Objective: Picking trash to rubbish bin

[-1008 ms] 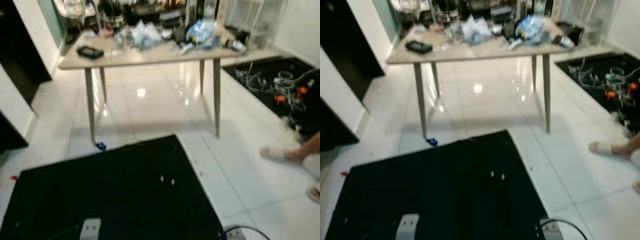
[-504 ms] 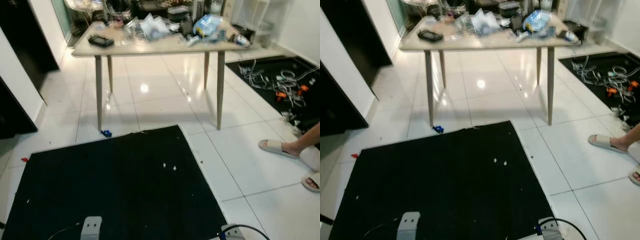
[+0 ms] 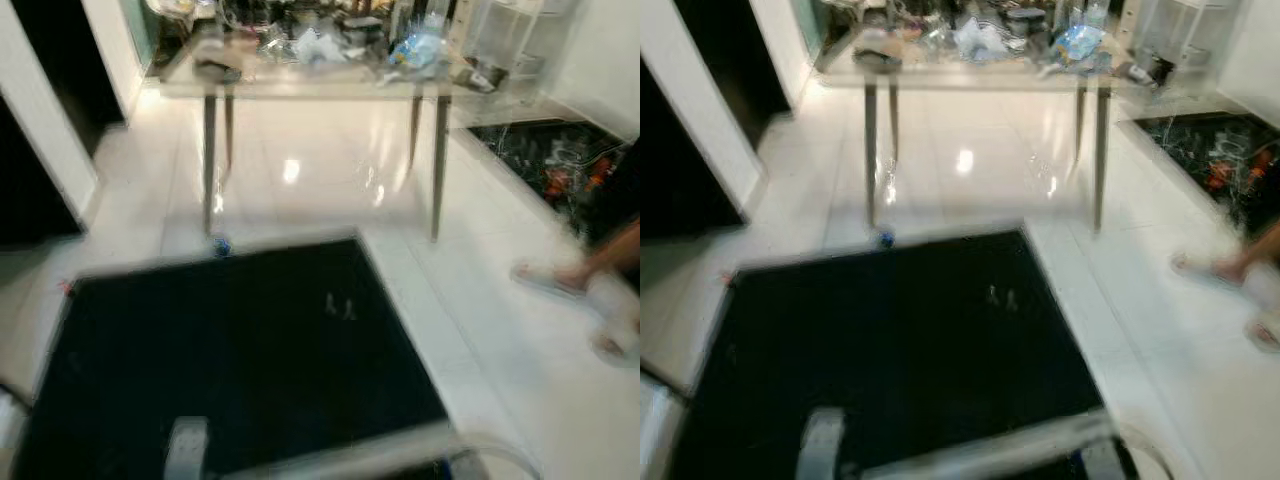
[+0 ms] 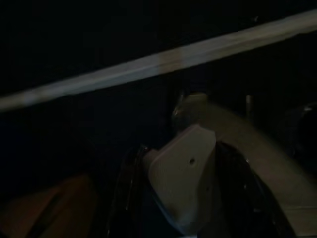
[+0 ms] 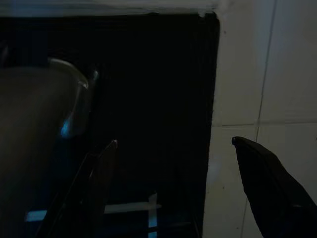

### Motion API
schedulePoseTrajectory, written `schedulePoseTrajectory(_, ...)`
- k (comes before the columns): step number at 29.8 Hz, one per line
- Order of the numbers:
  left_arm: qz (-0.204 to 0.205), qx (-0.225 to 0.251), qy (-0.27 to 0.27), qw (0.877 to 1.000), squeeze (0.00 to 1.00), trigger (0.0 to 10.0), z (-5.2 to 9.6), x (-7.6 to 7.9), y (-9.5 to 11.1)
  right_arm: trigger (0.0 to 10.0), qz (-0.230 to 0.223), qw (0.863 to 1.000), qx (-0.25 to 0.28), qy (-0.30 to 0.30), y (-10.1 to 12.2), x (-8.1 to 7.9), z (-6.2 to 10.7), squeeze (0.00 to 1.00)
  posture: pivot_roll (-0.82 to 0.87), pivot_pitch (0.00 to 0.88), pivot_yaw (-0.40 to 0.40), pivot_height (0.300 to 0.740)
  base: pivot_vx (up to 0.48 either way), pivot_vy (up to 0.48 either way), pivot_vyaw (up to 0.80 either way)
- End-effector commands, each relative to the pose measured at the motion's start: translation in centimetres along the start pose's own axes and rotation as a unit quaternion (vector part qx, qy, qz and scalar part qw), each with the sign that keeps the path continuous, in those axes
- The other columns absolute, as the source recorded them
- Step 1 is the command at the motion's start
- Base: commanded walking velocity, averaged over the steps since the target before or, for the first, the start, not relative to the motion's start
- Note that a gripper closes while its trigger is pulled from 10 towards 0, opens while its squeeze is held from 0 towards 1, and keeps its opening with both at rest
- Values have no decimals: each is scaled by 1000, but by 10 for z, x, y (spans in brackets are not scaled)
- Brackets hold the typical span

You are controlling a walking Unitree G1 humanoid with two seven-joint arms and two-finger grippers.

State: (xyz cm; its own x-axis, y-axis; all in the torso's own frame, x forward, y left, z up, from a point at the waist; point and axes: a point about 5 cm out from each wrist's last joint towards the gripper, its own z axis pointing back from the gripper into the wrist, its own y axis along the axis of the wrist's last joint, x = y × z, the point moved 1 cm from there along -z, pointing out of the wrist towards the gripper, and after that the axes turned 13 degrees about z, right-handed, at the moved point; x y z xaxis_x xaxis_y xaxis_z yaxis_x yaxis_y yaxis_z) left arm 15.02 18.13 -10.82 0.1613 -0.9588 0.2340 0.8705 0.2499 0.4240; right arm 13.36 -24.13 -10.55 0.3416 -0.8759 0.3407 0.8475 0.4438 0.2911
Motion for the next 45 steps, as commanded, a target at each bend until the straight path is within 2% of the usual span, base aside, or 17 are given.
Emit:
schedulePoseTrajectory(1, -5, -9, 2, 1000, 0, 10000, 0, -1, -3, 10000, 1, 1000, -8, 6, -4, -6, 0, 0, 18, 0, 16, 740, -292, 0, 0)
schedulePoseTrajectory(8, 1, -8, 4, 1000, 0, 10000, 1, -3, -6, 10000, -1, 1000, -20, -2, -9, -3, 1, 0, 22, 0, 15, 740, -84, 0, 0)
schedulePoseTrajectory(23, 6, -5, -6, 1000, 0, 10000, 1, -1, -6, 10000, -8, 1000, -27, -5, -11, -1, 1, 0, 33, 0, 17, 740, 0, 0, -798)
schedulePoseTrajectory(31, -10, 12, -18, 1000, 0, 10000, 0, 4, 5, 10000, -5, 1000, -27, -5, -10, 0, 1, 0, 36, 3, 13, 740, 0, 0, -791)
schedulePoseTrajectory(36, -18, 6, -30, 999, 0, 10000, -1, 6, 5, 10000, -4, 1000, -25, -5, -9, 1, 1, 0, 33, 5, 16, 740, 0, 0, -790)
schedulePoseTrajectory(45, -35, -28, -54, 998, 0, 10000, -1, 13, -12, 10000, -5, 1000, -26, -3, -9, -1, 1, 0, 32, 9, 23, 740, 0, 0, -793)
